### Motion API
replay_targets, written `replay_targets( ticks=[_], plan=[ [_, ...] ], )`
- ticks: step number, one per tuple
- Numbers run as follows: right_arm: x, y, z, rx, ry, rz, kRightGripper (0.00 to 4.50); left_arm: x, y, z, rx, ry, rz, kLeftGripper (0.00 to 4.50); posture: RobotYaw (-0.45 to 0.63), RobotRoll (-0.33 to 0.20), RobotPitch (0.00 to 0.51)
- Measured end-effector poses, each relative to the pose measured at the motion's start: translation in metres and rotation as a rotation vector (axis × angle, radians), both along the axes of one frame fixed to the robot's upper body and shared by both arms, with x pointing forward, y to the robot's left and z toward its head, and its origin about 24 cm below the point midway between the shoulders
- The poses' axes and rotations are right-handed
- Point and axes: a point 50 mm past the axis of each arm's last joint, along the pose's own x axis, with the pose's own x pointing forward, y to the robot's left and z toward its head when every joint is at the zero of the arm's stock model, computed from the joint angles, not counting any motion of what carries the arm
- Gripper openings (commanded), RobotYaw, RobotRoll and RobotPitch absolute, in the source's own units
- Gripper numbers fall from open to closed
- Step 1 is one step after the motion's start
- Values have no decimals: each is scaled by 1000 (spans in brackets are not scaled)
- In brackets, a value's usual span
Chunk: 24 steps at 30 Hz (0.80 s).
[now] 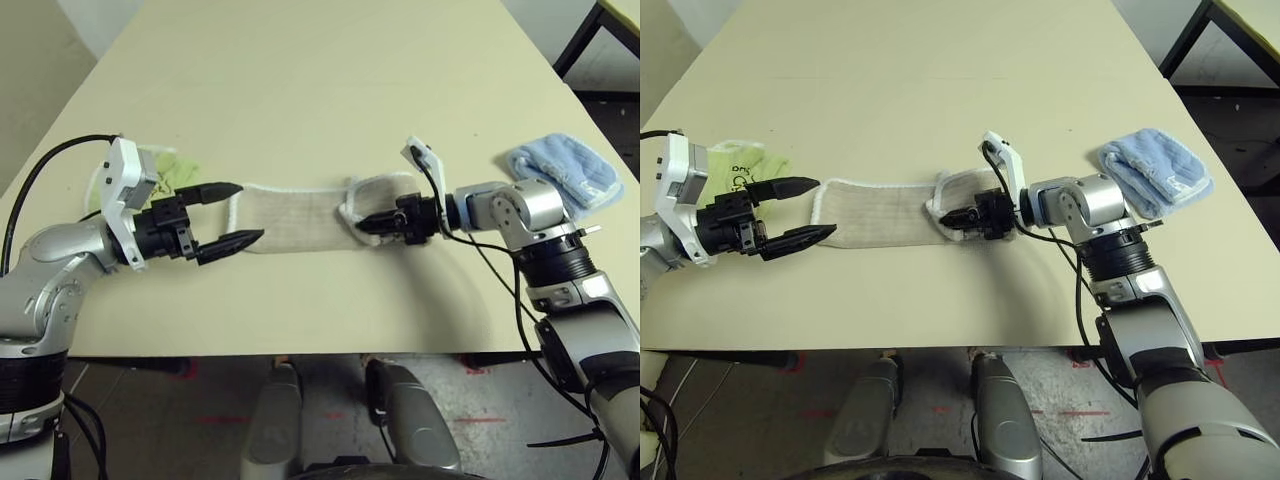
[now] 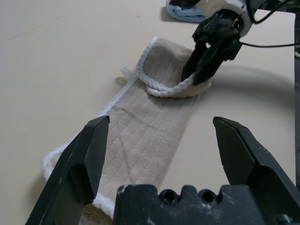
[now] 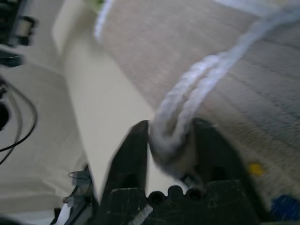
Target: Fold the towel and set it aside.
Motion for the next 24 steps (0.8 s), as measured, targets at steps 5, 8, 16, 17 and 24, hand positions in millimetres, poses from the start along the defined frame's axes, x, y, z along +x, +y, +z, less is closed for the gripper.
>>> replay_targets(
  ticks=[5, 8, 16, 17, 24],
  plan=[
    [2, -25, 34, 85, -117, 44, 4461, 3, -4, 2, -22, 13, 4, 4500, 165, 0, 141],
    [6, -36, 49, 130, -176, 14, 4461, 5, -6, 6, -30, 6, 0, 4500, 164, 0, 142],
    [25, -65, 56, 155, -459, -184, 4461, 12, -19, 9, -55, 24, -14, 4500, 153, 0, 140],
    [27, -71, 52, 117, -503, -214, 4461, 15, -24, 10, -65, 29, -11, 4500, 150, 0, 139],
    [30, -94, 21, -30, -571, -287, 4500, 34, -57, 14, -117, 36, 8, 3123, 141, 0, 138]
  ],
)
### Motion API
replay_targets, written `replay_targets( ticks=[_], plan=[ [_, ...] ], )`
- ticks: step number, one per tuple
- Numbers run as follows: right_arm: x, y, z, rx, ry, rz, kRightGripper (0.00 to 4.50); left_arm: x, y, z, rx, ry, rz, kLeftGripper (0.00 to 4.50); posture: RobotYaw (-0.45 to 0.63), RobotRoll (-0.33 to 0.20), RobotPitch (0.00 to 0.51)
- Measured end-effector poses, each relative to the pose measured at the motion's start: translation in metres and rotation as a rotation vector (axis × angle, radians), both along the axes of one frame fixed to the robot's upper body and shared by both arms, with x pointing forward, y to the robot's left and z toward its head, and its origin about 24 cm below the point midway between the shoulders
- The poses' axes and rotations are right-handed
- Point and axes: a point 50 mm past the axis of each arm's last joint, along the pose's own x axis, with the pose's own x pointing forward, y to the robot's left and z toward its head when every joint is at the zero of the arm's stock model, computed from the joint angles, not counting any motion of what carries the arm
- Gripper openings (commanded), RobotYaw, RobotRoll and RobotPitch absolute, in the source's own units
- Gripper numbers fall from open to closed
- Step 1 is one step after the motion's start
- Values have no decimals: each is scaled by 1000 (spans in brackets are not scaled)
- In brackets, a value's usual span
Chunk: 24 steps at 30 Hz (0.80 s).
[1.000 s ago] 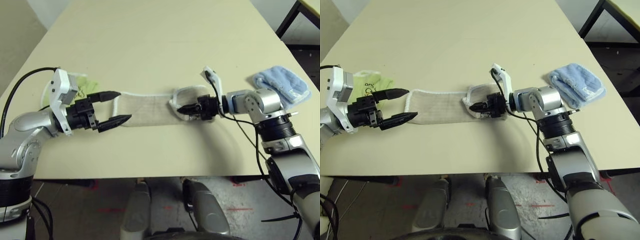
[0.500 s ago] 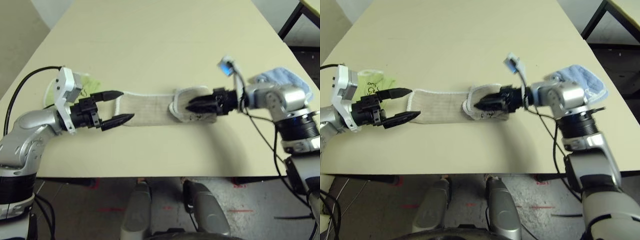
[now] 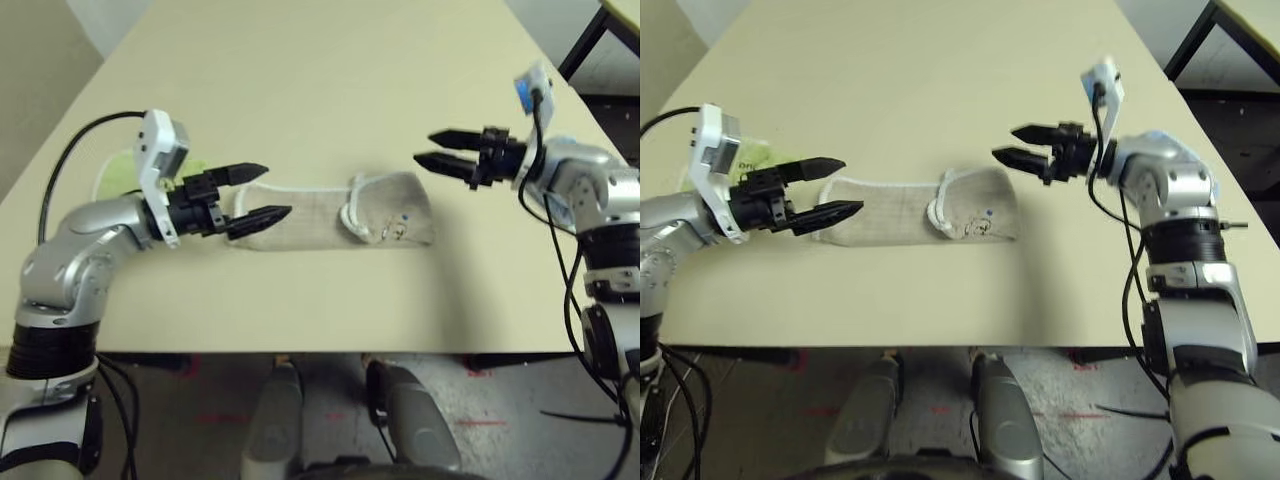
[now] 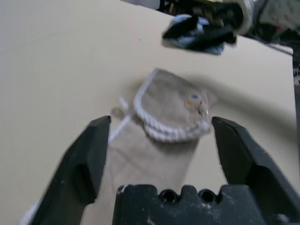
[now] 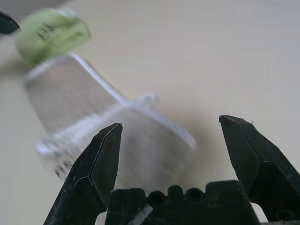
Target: Fold the towel and set it aside.
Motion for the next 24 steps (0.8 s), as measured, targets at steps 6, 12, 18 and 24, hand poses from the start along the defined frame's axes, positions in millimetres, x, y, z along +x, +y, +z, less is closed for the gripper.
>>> replay_targets(
  ticks=[6, 12, 18, 24],
  plan=[
    [0, -1, -2, 0, -10, -7, 3931, 9, -20, -7, -12, 30, -16, 877, 131, 0, 139],
    [-2, -3, -9, -3, 10, -23, 1712, 19, -45, -17, 4, 53, -27, 0, 124, 0, 136],
    [-2, 4, -14, 4, 20, -6, 41, 22, -74, -27, 24, 69, -48, 0, 120, 0, 137],
    [1, 38, -27, 16, 39, 44, 41, 32, -99, -41, 89, 77, 0, 0, 110, 0, 138]
  ],
)
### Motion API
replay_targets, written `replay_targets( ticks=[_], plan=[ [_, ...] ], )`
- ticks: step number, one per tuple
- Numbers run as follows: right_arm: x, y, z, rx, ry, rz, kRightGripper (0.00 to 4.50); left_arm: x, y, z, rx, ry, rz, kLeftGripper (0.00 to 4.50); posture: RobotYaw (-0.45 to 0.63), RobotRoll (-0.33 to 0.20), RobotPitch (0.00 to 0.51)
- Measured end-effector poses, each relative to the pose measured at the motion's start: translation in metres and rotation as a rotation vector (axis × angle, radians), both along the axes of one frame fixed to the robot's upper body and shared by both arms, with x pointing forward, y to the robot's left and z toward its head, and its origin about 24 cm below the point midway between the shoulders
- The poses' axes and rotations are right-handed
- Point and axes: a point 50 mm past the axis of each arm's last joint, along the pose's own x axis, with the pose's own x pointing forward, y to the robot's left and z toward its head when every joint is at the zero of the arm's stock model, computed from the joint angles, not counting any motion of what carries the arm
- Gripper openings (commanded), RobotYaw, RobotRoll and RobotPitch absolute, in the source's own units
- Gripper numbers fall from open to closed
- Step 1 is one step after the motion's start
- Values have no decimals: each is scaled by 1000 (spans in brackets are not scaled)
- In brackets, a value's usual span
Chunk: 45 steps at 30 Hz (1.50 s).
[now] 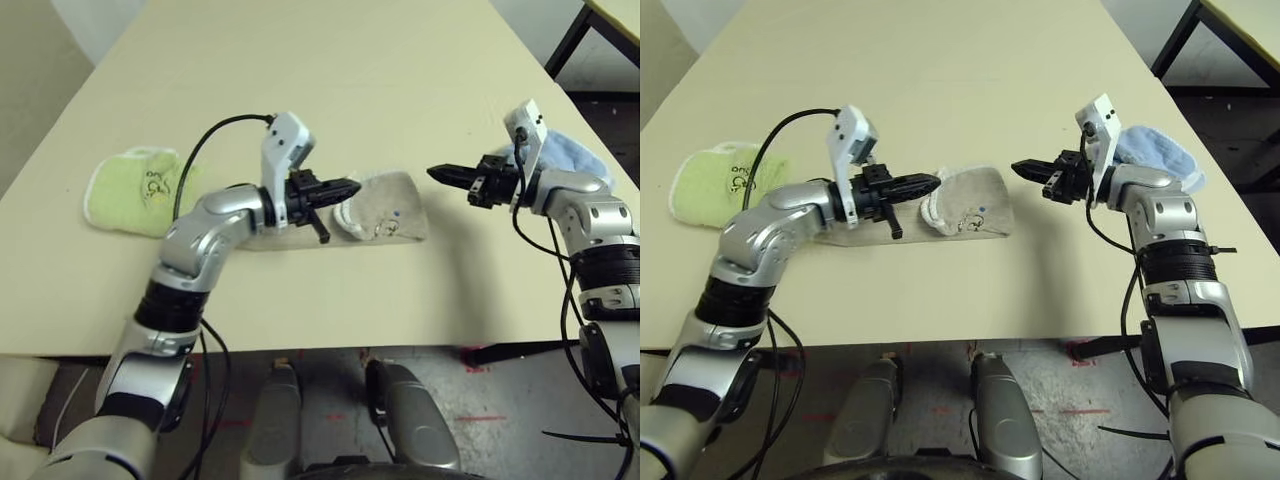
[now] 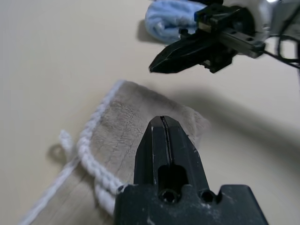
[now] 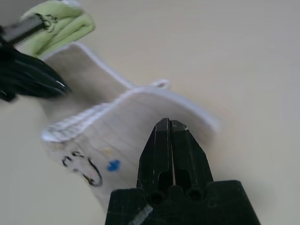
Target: Fold the towel and set it aside.
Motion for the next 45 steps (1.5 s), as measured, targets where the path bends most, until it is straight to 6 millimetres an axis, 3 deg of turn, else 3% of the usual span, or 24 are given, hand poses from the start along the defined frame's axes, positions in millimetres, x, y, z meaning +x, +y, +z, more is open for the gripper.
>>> replay_targets(
  ticks=[6, 13, 25, 27, 33, 36, 39, 45],
  plan=[
    [3, 26, -16, -42, 33, 12, 41, 6, -5, -19, 111, 10, 32, 0, 116, 0, 138],
    [4, 22, -27, -127, 72, -2, 41, 0, 0, -48, 260, 56, 41, 0, 119, 0, 141],
    [3, 20, -28, -120, 90, 21, 41, -2, 1, -44, 235, 33, 47, 0, 133, 0, 140],
    [2, 21, -25, -87, 87, 46, 478, -4, 0, -40, 169, 45, 45, 0, 132, 0, 139],
    [-3, 14, -3, -4, 40, 151, 2458, -19, 2, 9, -98, -30, 11, 2022, 136, 0, 136],
    [-6, 6, 6, 3, 16, 176, 3665, -29, 11, 15, -161, -11, 37, 3278, 145, 0, 135],
    [-10, 1, 16, -10, -17, 209, 4500, -41, 27, 17, -183, 16, 96, 4442, 153, 0, 136],
    [-15, 1, 26, -39, -87, 272, 4500, -58, 68, 8, -174, 131, 373, 4482, 181, 0, 142]
  ],
)
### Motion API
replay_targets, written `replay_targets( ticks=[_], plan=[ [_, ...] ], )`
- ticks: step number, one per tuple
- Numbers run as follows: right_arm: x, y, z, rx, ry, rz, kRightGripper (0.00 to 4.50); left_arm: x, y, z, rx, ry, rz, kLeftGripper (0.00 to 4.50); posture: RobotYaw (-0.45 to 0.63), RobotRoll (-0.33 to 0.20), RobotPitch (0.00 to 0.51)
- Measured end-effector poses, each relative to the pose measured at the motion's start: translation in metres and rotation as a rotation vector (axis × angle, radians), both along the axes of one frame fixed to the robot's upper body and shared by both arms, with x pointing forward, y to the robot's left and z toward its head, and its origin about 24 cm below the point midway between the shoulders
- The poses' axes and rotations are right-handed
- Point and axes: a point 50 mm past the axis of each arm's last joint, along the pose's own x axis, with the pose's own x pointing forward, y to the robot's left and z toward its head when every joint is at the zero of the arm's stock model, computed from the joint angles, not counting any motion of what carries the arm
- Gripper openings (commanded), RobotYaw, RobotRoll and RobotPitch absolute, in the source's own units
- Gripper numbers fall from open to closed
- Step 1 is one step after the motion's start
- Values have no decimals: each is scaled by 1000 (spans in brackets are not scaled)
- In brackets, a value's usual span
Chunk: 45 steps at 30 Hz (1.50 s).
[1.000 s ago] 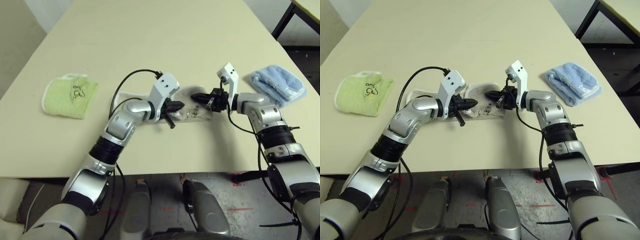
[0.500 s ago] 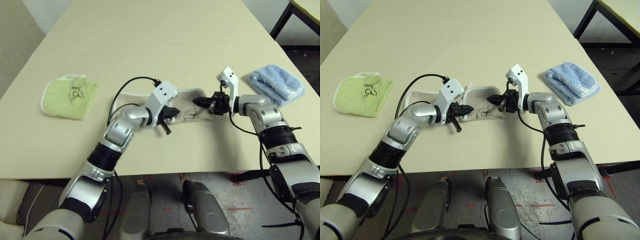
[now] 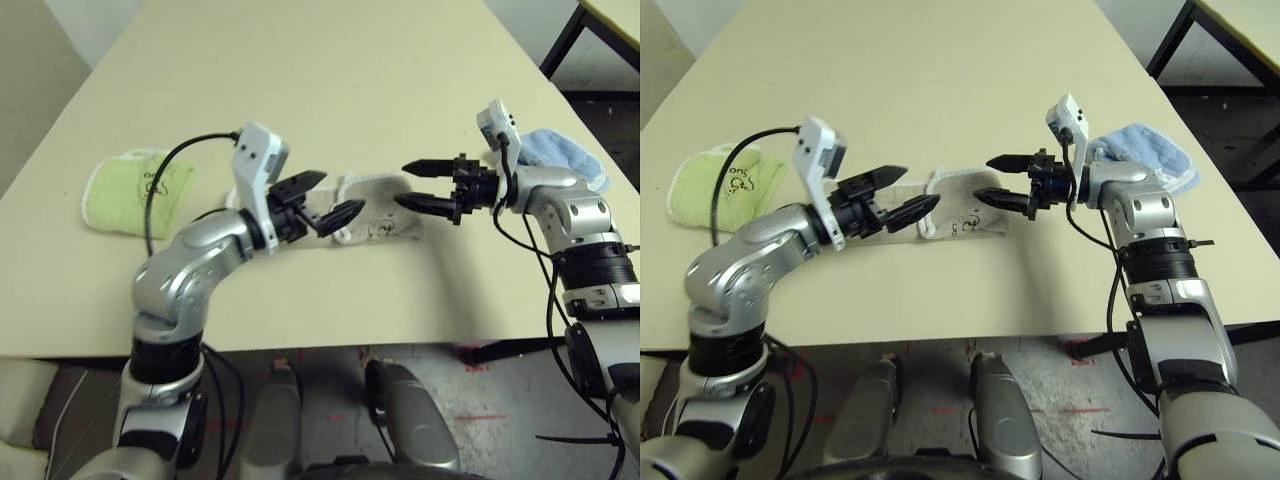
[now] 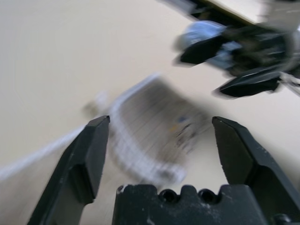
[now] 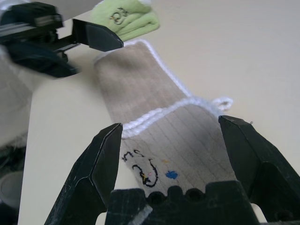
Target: Fold the towel and set it aside.
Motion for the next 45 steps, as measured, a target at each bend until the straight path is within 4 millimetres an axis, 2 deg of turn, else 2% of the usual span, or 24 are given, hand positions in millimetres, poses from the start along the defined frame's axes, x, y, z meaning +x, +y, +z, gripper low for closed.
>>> replay_targets(
  ticks=[7, 15, 19, 23, 30, 34, 38, 45],
  plan=[
    [2, -2, 0, -15, -37, -5, 4500, -18, 41, -12, -47, 130, 260, 4482, 209, 0, 149],
    [2, -3, -4, -12, -65, 19, 4500, -38, 64, -23, -77, 288, 350, 4482, 229, 0, 153],
    [3, -9, -8, -23, -61, 11, 4500, -49, 70, -36, -66, 375, 352, 4482, 225, 0, 153],
    [3, -10, -9, -31, -64, 10, 4500, -49, 71, -38, -74, 388, 364, 4482, 220, 0, 153],
    [3, -11, -9, -36, -78, 18, 4500, -26, 62, -39, -156, 417, 386, 4482, 196, 0, 156],
    [2, -17, -8, -77, -95, 4, 4500, -19, 55, -41, -174, 445, 368, 4482, 168, 0, 159],
    [-2, -24, -10, -98, -82, 4, 4500, -11, 53, -43, -196, 469, 381, 3153, 149, 0, 158],
    [-19, -43, -8, -140, -29, 42, 4500, -5, 57, -50, -221, 491, 416, 503, 144, 0, 157]
  ],
)
